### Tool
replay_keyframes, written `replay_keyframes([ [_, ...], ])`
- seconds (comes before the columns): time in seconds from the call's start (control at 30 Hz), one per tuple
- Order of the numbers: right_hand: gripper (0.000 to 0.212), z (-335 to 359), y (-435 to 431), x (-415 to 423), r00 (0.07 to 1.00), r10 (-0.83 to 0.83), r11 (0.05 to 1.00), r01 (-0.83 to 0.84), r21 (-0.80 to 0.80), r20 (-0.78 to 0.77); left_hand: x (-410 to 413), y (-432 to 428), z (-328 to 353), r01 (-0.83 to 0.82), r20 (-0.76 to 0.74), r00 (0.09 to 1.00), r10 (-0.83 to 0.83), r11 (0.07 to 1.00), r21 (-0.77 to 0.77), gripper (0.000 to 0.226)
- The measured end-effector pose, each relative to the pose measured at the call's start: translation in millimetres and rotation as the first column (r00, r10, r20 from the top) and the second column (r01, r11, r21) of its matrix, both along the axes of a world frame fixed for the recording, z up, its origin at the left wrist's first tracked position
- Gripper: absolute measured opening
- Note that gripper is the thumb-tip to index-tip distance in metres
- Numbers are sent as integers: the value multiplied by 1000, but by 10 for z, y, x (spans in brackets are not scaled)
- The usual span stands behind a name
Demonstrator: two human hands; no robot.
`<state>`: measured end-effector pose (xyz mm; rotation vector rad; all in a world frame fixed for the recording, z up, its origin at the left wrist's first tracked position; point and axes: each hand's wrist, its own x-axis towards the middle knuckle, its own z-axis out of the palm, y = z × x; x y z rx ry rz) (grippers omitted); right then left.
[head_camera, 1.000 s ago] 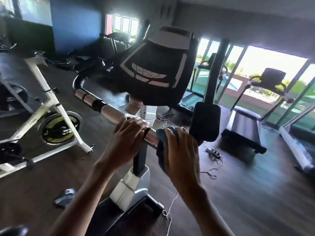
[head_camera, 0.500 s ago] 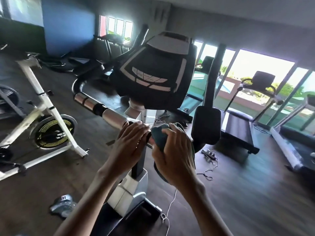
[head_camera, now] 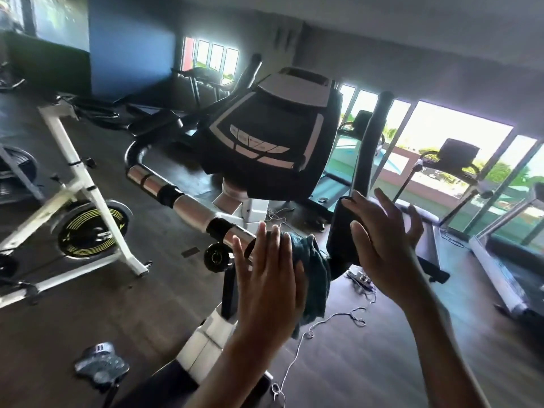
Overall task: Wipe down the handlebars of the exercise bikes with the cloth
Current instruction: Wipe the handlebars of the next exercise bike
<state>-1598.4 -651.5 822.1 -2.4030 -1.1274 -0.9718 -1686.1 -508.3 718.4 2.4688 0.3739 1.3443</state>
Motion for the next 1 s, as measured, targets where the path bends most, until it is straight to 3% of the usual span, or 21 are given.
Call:
replay_keyframes([
  [0.13, 51, 61, 86, 377, 981, -4, 998, -9, -68, -196, 105, -276, 72, -6, 11, 1000, 6, 1000, 19, 50],
  [0.27, 53, 14, 102, 405, 986, 25, 998, -33, -45, -165, 258, 10, 84, 69, 119, 990, -82, 991, 116, 35],
  [0.5, 53, -18, 83, 371, 990, 64, 998, -62, 18, -128, 245, 190, -163, 151, 296, 929, -221, 959, 242, 38],
  [0.57, 55, -15, 81, 369, 989, 65, 998, -63, 19, -135, 254, 327, -123, 190, 278, 922, -268, 942, 278, 36],
  [0.73, 58, -24, 75, 379, 989, 53, 999, -51, 15, -136, 226, 512, -22, 293, 212, 924, -318, 946, 143, 34],
  [1.0, 60, -30, 118, 340, 990, 21, 999, -15, 39, -140, 285, -30, -269, 152, 396, 899, -189, 981, 124, 66],
])
